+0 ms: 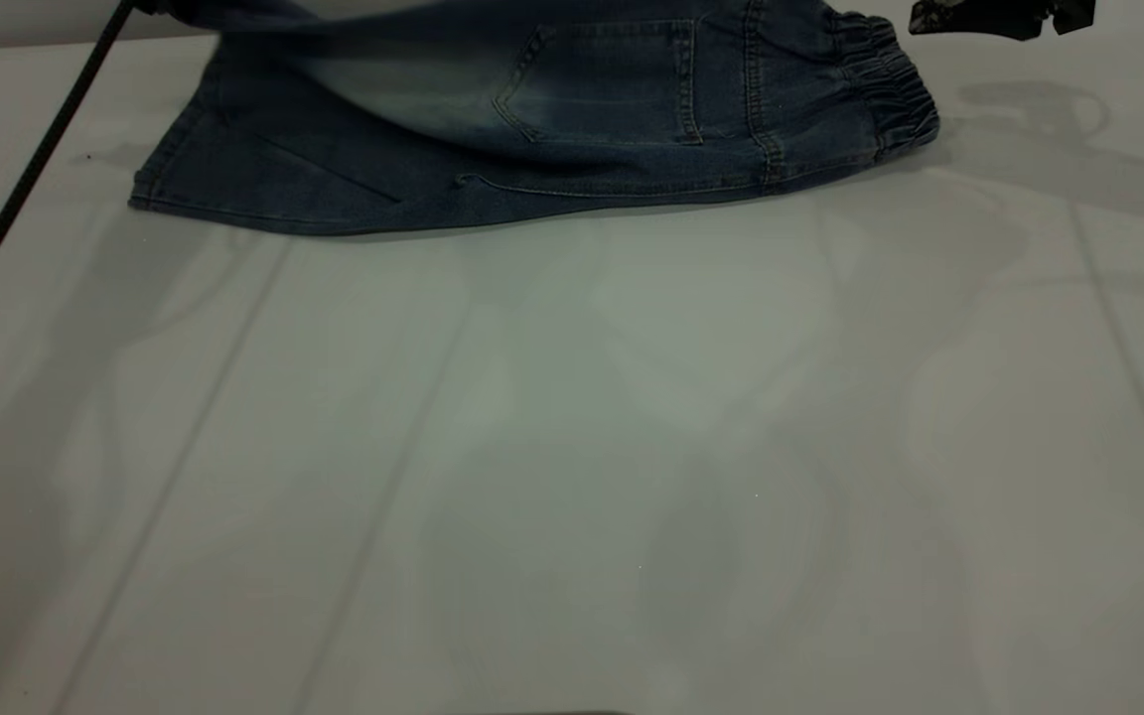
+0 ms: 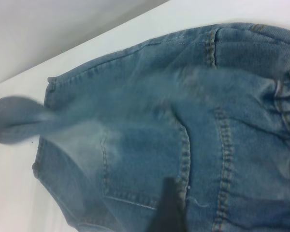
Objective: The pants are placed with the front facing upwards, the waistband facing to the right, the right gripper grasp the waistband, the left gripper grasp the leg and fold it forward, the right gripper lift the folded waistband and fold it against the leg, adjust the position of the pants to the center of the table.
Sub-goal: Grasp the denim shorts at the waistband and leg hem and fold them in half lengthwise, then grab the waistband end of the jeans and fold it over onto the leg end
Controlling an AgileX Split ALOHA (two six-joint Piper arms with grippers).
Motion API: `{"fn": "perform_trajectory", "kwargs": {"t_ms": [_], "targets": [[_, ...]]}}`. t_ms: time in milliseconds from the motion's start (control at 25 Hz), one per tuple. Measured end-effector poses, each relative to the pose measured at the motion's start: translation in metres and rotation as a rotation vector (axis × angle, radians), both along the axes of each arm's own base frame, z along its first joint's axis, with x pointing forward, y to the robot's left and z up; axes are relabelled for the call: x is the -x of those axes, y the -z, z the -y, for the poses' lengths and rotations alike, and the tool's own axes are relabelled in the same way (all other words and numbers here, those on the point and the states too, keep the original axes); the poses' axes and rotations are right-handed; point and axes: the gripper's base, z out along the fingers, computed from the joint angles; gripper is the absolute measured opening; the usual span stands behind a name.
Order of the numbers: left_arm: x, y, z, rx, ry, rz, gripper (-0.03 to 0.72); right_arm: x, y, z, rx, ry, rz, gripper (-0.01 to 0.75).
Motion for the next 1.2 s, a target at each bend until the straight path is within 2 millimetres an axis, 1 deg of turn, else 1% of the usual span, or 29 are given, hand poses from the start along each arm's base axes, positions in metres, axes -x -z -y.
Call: {"fn": "perform_trajectory", "kwargs": {"t_ms": [80,120,240,320,400,520,640,760,1040,1200], "targets": [[-0.001,-0.001,0.0,-0.011,0.014,0.019,0.373,0.001,0.001,0.0,0.001,-0.001,-0.014,0.638],[-0.002,-0.002,0.0,-0.018,0.023,0.029,0.416,0.001,0.001,0.0,0.003,-0.007,-0.025,0.65],[-0.004,-0.007,0.0,-0.024,0.029,0.041,0.537,0.006,0.004,-0.001,0.009,-0.037,-0.083,0.647],[-0.005,-0.012,0.001,-0.026,0.026,0.023,0.574,0.011,0.008,-0.002,0.028,-0.07,-0.141,0.628],[-0.002,-0.015,0.003,-0.029,0.017,-0.049,0.583,0.015,0.012,-0.001,0.052,-0.082,-0.204,0.604],[0.007,-0.013,0.011,-0.042,0.019,-0.182,0.58,0.019,0.022,0.001,0.075,-0.079,-0.271,0.587],[0.016,-0.009,0.02,-0.052,0.031,-0.272,0.579,0.02,0.039,0.002,0.074,-0.063,-0.312,0.586],[0.018,-0.008,0.027,-0.053,0.043,-0.288,0.579,0.019,0.056,0.003,0.052,-0.019,-0.335,0.584],[0.02,-0.008,0.034,-0.057,0.057,-0.301,0.579,0.008,0.062,0.015,-0.008,0.104,-0.268,0.582],[0.02,-0.009,0.039,-0.056,0.068,-0.289,0.579,0.005,0.072,0.013,-0.097,0.121,-0.233,0.579]]}}
